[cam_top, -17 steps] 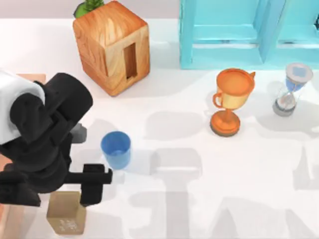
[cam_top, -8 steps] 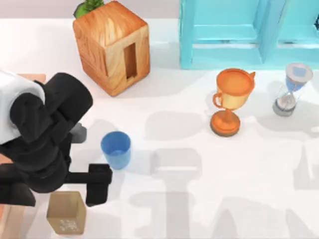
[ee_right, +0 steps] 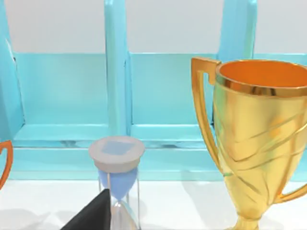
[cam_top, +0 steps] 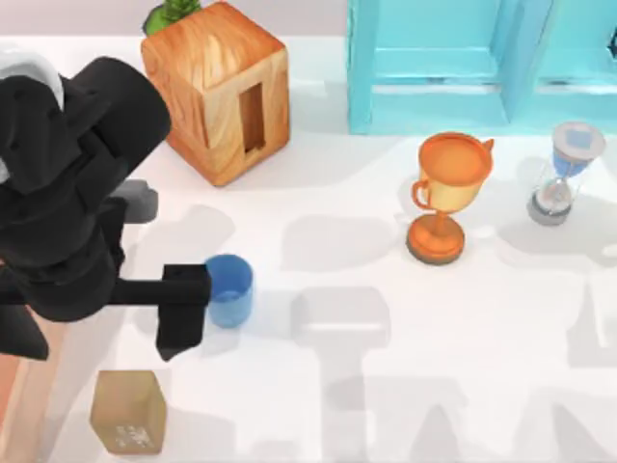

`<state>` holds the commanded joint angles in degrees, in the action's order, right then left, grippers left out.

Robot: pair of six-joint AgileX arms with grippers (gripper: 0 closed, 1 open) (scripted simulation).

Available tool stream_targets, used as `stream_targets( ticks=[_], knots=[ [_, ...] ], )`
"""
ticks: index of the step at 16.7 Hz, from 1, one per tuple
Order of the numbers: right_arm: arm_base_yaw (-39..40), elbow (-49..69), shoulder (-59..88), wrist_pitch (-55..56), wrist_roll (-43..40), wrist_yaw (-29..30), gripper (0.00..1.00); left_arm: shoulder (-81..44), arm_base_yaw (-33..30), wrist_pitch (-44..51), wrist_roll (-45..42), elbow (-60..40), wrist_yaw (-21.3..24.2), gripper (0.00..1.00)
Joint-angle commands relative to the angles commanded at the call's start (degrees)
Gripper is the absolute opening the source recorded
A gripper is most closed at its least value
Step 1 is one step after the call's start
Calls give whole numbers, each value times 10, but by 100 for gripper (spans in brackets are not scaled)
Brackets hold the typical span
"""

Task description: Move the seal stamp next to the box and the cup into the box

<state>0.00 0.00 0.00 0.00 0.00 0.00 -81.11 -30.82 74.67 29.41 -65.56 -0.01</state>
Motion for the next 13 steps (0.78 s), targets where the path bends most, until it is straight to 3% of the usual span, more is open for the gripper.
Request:
stream_targets(
  ticks=[5,13],
  knots=[
    [0,0,0,0,0,0,100,11,0,78,0,-70,-1,100],
    [0,0,0,0,0,0,100,-23,-7,58,9,-108,0,100]
  ],
)
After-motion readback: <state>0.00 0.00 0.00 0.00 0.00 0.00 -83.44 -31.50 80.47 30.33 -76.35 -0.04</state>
